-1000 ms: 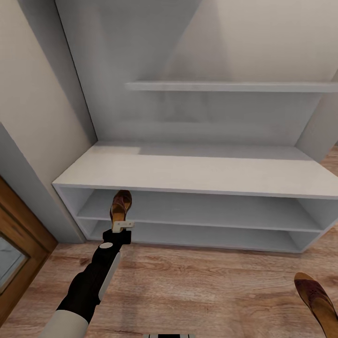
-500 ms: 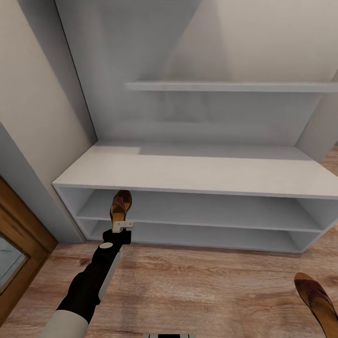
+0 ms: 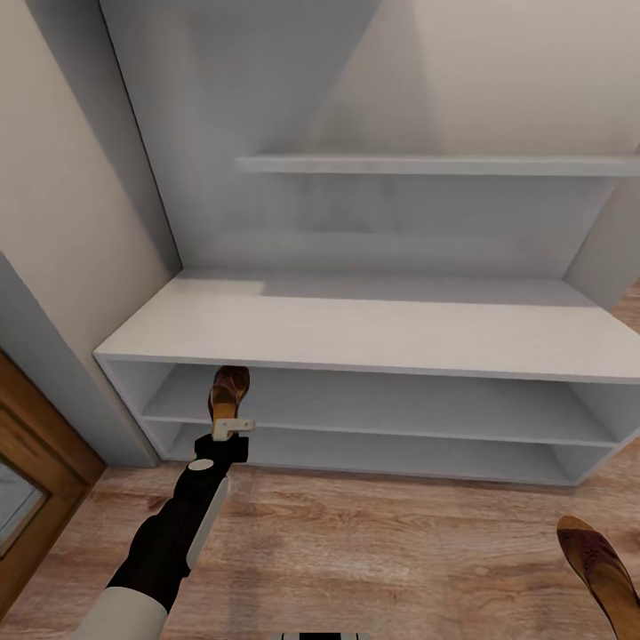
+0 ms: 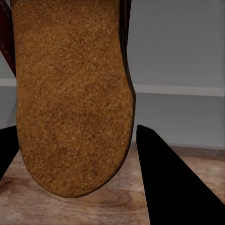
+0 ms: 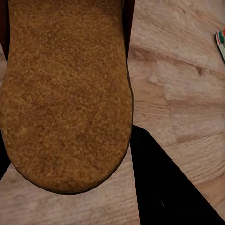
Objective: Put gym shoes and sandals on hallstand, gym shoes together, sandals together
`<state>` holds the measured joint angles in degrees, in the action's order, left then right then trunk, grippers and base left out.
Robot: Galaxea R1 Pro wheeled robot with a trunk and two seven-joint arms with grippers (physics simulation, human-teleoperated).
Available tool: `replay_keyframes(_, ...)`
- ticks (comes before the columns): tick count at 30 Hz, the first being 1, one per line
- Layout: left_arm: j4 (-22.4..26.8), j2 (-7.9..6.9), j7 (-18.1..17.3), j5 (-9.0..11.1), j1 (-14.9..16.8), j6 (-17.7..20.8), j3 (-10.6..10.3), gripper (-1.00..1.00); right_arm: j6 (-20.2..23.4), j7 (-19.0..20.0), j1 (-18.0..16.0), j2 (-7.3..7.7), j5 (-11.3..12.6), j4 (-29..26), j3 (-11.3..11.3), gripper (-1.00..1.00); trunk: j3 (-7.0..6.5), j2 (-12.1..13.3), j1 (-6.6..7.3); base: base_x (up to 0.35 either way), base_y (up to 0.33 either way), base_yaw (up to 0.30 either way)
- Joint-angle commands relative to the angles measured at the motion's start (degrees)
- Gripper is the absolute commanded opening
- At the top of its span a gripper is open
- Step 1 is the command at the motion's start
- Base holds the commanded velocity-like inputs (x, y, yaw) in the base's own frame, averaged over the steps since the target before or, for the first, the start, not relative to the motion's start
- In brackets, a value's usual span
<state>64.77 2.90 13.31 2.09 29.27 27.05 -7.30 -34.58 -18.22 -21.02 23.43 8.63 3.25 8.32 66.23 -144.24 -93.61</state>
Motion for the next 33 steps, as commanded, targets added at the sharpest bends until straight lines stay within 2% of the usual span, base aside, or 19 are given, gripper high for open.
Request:
replay_keyframes(1, 0.0, 0.00, -0.1, -0.1, 0.0, 0.0, 0.0, -1.00, -0.1, 0.0, 0.0, -0.01, 0.2, 0.0, 0.0, -1.00, 0.00, 0.0, 0.00, 0.006, 0.000, 0.000)
replay_keyframes(33, 0.0, 0.00, -0.1, -0.1, 0.0, 0.0, 0.0, -1.00, 0.0, 0.0, 0.0, -0.05, 0.1, 0.0, 0.0, -1.00, 0.00, 0.0, 0.00, 0.033, 0.000, 0.000)
